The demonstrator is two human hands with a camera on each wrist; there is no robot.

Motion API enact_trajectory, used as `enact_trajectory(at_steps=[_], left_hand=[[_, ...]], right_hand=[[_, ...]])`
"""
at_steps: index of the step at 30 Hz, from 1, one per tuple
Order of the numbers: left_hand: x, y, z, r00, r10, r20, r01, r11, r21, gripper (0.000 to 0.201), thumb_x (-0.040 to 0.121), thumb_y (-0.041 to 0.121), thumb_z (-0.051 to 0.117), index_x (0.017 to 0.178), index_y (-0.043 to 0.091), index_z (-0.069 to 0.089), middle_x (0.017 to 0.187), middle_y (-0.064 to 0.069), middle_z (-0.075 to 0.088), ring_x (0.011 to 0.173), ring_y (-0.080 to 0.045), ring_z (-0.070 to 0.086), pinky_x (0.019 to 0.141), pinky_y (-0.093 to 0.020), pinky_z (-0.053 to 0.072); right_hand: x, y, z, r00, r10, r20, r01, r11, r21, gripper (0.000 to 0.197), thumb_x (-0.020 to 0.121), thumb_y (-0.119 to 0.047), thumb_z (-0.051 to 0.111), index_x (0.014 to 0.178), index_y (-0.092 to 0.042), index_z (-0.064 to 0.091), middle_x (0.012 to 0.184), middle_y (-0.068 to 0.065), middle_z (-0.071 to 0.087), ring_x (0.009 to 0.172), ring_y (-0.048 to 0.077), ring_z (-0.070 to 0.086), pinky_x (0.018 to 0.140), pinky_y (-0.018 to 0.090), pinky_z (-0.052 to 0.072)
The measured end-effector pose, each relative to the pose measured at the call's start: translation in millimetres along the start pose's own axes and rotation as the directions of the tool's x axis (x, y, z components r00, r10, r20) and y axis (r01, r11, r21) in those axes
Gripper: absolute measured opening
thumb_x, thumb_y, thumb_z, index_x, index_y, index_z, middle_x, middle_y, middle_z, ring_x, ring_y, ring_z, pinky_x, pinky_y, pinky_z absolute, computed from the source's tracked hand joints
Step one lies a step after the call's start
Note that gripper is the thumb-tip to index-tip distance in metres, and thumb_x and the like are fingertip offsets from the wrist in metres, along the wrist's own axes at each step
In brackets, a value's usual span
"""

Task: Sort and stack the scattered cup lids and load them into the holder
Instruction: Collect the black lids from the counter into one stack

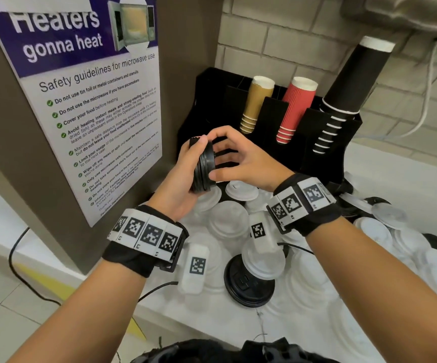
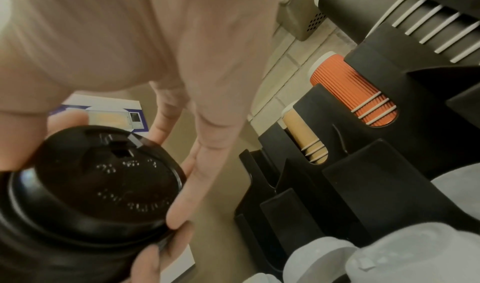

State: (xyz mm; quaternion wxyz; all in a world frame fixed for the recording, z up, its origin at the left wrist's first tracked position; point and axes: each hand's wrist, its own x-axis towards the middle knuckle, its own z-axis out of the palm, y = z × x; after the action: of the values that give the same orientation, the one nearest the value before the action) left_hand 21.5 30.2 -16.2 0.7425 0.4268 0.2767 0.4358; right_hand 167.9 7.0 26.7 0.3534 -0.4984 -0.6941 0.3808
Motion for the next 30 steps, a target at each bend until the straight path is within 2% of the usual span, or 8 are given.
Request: enact_trajectory(at_steps=[6,9,13,17,20,25,28,30], left_hand=[[4.1,17.1,-9.7,0.994,0.025,-0.104,-0.02,0.999,0.05,0.065,0.076,0.044,0.062,0.133,0.015,0.048,0.115,-0.006,0.067,0.095,-0.017,0.067,0.068,-0.032,0.054],[10.1,39.5,-12.1,0.978,0.127,-0.166,-0.113,0.989,0.093,0.039,0.081,0.039,0.061,0.111,0.017,0.049,0.078,0.005,0.061,0.066,-0.008,0.063,0.053,-0.025,0.048],[11.6,62.9,-2.0,0.983,0.159,-0.093,-0.139,0.972,0.19,0.033,0.072,0.044,0.064,0.097,0.027,0.051,0.069,0.011,0.06,0.065,-0.009,0.062,0.052,-0.026,0.049],[9.1,74.2,4.2,0.982,0.182,-0.05,-0.169,0.965,0.199,0.032,0.071,0.043,0.066,0.095,0.027,0.052,0.07,0.01,0.06,0.065,-0.01,0.062,0.055,-0.027,0.049],[6.0,76.6,1.2,0.98,0.197,-0.037,-0.186,0.963,0.194,0.029,0.073,0.042,0.065,0.095,0.028,0.052,0.07,0.009,0.06,0.064,-0.009,0.061,0.055,-0.026,0.049],[1.4,80.3,-3.5,0.98,0.197,-0.033,-0.187,0.962,0.199,0.035,0.072,0.043,0.064,0.098,0.025,0.052,0.076,0.007,0.059,0.067,-0.009,0.061,0.054,-0.026,0.049],[1.2,80.2,-2.1,0.979,0.2,-0.028,-0.19,0.959,0.209,0.033,0.072,0.043,0.065,0.098,0.027,0.052,0.077,0.007,0.059,0.067,-0.01,0.062,0.055,-0.026,0.049],[1.6,78.8,0.1,0.98,0.196,-0.026,-0.186,0.96,0.211,0.029,0.073,0.043,0.065,0.095,0.029,0.052,0.076,0.008,0.059,0.068,-0.01,0.062,0.055,-0.027,0.05]], right_hand=[[5.1,2.7,5.3,0.999,0.029,-0.021,-0.028,0.999,0.041,0.058,0.077,-0.01,0.078,0.126,-0.014,0.047,0.118,0.008,0.058,0.11,0.02,0.061,0.096,0.031,0.052],[10.3,6.4,17.0,0.988,0.083,0.129,-0.046,0.962,-0.271,0.032,0.082,-0.016,0.074,0.111,-0.009,0.062,0.111,0.006,0.062,0.104,0.019,0.061,0.094,0.032,0.051],[4.4,4.4,66.5,0.822,0.249,0.512,0.142,0.781,-0.608,0.021,0.085,-0.027,0.07,0.101,-0.015,0.064,0.097,-0.006,0.062,0.091,0.012,0.056,0.085,0.029,0.046],[-4.9,1.7,104.1,0.692,0.468,0.549,0.287,0.52,-0.804,0.077,0.074,-0.059,0.072,0.136,-0.021,0.048,0.138,-0.002,0.05,0.126,0.019,0.044,0.105,0.03,0.034],[-8.0,1.5,108.9,0.696,0.459,0.552,0.471,0.287,-0.834,0.063,0.083,-0.052,0.065,0.133,-0.018,0.048,0.138,0.0,0.047,0.128,0.022,0.04,0.106,0.035,0.035],[-3.0,-1.3,88.2,0.823,0.412,0.392,0.347,0.183,-0.92,0.073,0.081,-0.035,0.071,0.14,-0.013,0.035,0.143,0.008,0.031,0.126,0.024,0.036,0.099,0.038,0.041],[1.9,5.5,89.9,0.869,0.359,0.34,0.208,0.359,-0.91,0.072,0.08,-0.048,0.07,0.137,-0.014,0.041,0.134,0.007,0.043,0.117,0.022,0.045,0.096,0.038,0.044],[2.8,6.9,103.8,0.831,0.427,0.357,0.154,0.44,-0.885,0.075,0.08,-0.058,0.065,0.14,-0.02,0.042,0.137,0.005,0.047,0.115,0.022,0.047,0.097,0.036,0.043]])
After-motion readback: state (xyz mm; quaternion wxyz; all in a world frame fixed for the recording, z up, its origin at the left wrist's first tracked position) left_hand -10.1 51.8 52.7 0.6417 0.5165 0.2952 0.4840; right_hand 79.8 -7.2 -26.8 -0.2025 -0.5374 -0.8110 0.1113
